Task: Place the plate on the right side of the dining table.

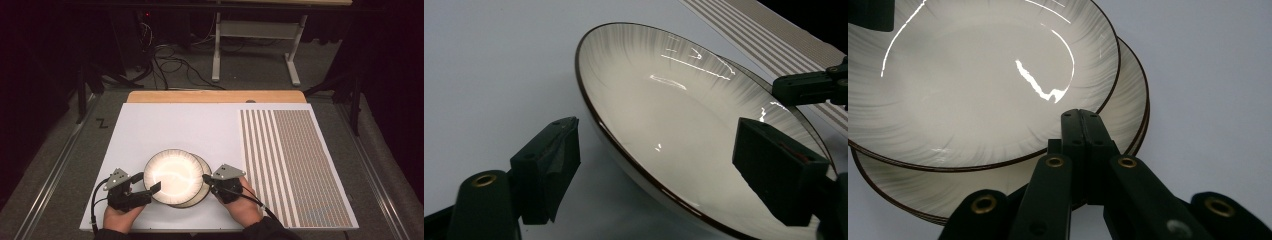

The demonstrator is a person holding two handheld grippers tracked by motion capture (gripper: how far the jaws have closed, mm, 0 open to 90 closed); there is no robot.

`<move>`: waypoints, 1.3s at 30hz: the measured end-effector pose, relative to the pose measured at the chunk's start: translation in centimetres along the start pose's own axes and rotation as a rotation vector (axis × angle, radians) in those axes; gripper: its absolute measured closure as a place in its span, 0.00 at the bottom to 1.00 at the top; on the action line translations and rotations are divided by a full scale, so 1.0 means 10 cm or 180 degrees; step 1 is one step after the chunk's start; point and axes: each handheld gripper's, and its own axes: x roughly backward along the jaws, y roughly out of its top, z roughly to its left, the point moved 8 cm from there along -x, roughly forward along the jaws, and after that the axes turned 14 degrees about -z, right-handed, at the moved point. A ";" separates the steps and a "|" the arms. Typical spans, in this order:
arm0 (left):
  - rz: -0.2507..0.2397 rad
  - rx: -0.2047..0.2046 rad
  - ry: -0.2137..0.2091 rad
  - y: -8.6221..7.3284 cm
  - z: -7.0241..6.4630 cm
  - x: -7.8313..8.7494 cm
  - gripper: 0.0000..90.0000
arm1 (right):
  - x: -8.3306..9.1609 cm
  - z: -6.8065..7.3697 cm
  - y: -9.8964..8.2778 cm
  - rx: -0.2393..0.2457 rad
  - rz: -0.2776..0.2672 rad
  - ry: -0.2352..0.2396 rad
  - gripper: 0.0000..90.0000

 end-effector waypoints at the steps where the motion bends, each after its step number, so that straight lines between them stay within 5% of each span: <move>1: -0.0011 0.0003 -0.0003 0.00 0.00 0.00 0.23 | -0.01 0.01 0.00 0.0003 -0.0007 0.0016 1.00; 31: -0.0018 0.0179 -0.0008 0.00 0.02 0.01 0.28 | -0.05 0.09 -0.01 0.0009 0.0036 0.0048 1.00; 39: 0.0096 0.0250 0.0036 -0.04 0.02 -0.06 0.37 | -0.08 0.10 -0.01 0.0002 0.0040 0.0064 1.00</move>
